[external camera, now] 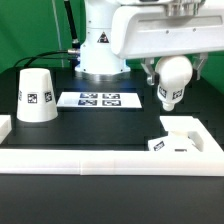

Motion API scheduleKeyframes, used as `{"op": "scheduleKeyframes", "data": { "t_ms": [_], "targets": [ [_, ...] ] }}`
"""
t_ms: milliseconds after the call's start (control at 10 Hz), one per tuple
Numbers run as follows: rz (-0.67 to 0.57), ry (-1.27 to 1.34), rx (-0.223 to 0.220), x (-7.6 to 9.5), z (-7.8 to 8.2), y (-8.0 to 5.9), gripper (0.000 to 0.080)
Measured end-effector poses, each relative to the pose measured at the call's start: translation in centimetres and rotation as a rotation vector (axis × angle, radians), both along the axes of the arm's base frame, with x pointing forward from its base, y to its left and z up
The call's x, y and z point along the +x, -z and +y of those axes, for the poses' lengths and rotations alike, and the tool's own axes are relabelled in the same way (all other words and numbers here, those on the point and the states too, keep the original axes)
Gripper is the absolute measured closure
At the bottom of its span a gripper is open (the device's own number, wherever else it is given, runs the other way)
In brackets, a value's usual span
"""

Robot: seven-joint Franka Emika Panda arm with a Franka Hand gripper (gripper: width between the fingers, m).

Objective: Assemble lamp

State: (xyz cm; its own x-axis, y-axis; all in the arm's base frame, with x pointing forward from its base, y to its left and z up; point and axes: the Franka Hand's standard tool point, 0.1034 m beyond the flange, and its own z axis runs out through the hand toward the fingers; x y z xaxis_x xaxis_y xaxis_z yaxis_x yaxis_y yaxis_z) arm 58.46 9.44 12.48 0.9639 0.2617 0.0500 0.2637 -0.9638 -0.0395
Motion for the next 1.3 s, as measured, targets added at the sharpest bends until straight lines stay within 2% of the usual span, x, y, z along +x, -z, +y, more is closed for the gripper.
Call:
{"op": "scheduleKeyframes", "data": {
  "t_ms": [200,400,700,800,900,1000,1200,1300],
  "targets": [
    [-0.007,-0.015,0.0,0.2,0.1,-0.3,0.0222],
    [-0.049,-0.02,0.005,1.1,0.3,-1.3,0.0222],
    [-0.057,-0.02,0.006,1.2,0.3,-1.1,0.0222],
    [-0.076,-0.023,0.007,1.6,0.2,-1.4,0.0222],
    [-0.081,-0.039,0.003,2.8,0.1,-2.9,0.0222],
    [-0.108,-0.062,0.004,3.5,0.3,-3.5,0.0222],
    [-0.15,-0.169,-0.005,4.4,0.1,-4.2,0.0222],
    [-0.181,-0.159,-0.002,4.6,0.1,-4.1,0.0222]
  ]
}}
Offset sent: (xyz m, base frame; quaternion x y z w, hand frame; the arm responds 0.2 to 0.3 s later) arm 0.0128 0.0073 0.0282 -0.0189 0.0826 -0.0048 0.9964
